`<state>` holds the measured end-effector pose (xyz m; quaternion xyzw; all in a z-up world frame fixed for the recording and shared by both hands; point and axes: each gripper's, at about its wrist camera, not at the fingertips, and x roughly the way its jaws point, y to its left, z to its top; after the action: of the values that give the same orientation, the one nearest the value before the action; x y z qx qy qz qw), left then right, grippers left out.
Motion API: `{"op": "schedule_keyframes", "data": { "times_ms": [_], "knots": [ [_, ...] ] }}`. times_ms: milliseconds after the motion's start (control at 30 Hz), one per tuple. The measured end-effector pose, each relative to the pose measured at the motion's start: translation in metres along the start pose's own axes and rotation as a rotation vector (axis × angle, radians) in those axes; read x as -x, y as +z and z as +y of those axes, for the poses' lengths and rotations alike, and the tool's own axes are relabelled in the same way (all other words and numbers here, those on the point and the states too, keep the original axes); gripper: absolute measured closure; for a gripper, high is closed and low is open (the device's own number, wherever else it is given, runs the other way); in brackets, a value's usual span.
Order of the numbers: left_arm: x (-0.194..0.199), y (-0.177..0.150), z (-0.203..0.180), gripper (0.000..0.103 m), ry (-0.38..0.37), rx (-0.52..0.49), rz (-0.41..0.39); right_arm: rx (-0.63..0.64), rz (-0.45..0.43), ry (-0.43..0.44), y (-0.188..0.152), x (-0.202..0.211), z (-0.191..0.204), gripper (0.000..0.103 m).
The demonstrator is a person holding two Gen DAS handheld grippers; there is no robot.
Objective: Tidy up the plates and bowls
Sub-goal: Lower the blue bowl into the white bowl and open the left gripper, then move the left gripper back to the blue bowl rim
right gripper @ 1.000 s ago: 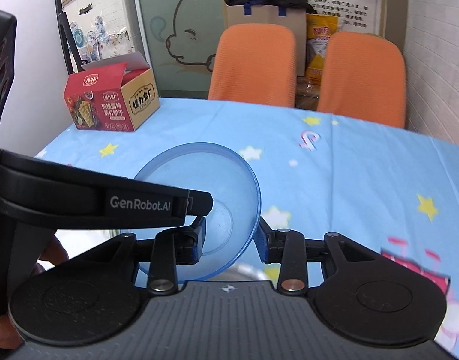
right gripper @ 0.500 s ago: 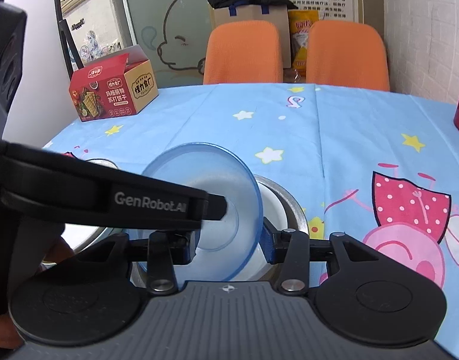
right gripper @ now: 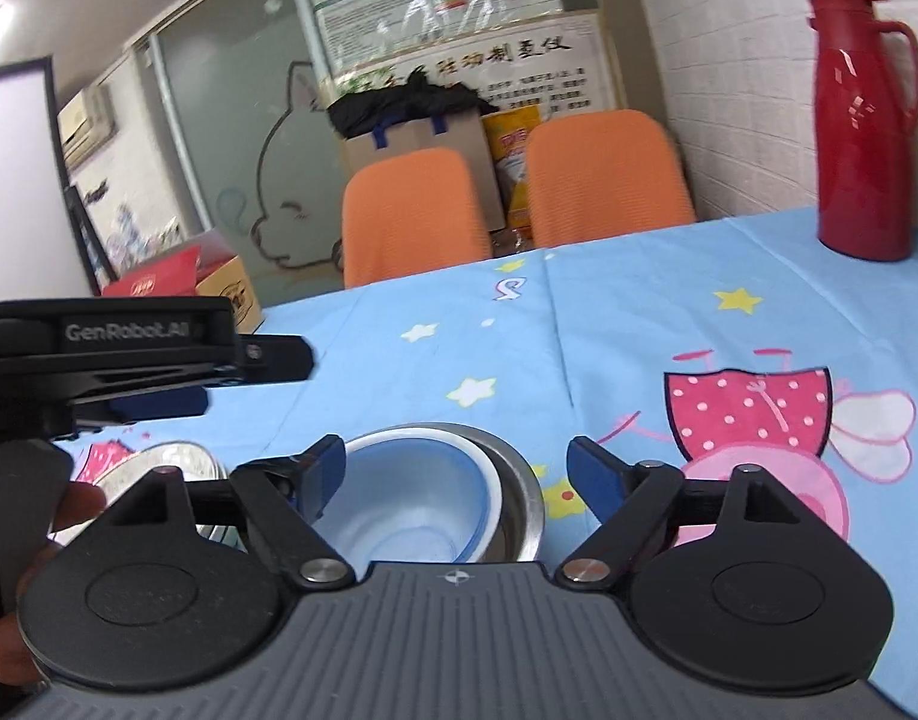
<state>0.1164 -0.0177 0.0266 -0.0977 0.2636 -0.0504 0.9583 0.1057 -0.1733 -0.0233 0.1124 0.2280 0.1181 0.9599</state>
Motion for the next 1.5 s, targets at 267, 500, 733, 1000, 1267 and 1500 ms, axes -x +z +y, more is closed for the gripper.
{"op": "schedule_keyframes", "data": {
  "times_ms": [267, 500, 733, 1000, 1267, 1500],
  "knots": [
    [-0.019, -0.014, 0.005, 0.025, 0.041, -0.057, 0.07, 0.013, 0.031, -0.031, -0.011, -0.016, -0.006, 0.0],
    [-0.039, -0.019, 0.005, 0.025, -0.012, -0.126, 0.195, 0.023, 0.087, -0.041, -0.015, -0.025, -0.008, 0.0],
    [-0.061, -0.017, 0.003, 0.025, -0.055, -0.202, 0.297, 0.055, 0.127, -0.036, -0.013, -0.031, -0.007, 0.0],
    [-0.079, -0.017, 0.001, 0.024, -0.074, -0.23, 0.346, 0.07, 0.18, -0.038, -0.017, -0.041, -0.007, 0.0],
    [-0.096, -0.021, 0.002, 0.024, -0.091, -0.24, 0.379, 0.09, 0.194, -0.06, -0.02, -0.05, -0.004, 0.0],
    [-0.097, -0.021, 0.0, 0.023, -0.111, -0.257, 0.374, 0.097, 0.167, -0.062, -0.024, -0.056, 0.001, 0.0]
  ]
}}
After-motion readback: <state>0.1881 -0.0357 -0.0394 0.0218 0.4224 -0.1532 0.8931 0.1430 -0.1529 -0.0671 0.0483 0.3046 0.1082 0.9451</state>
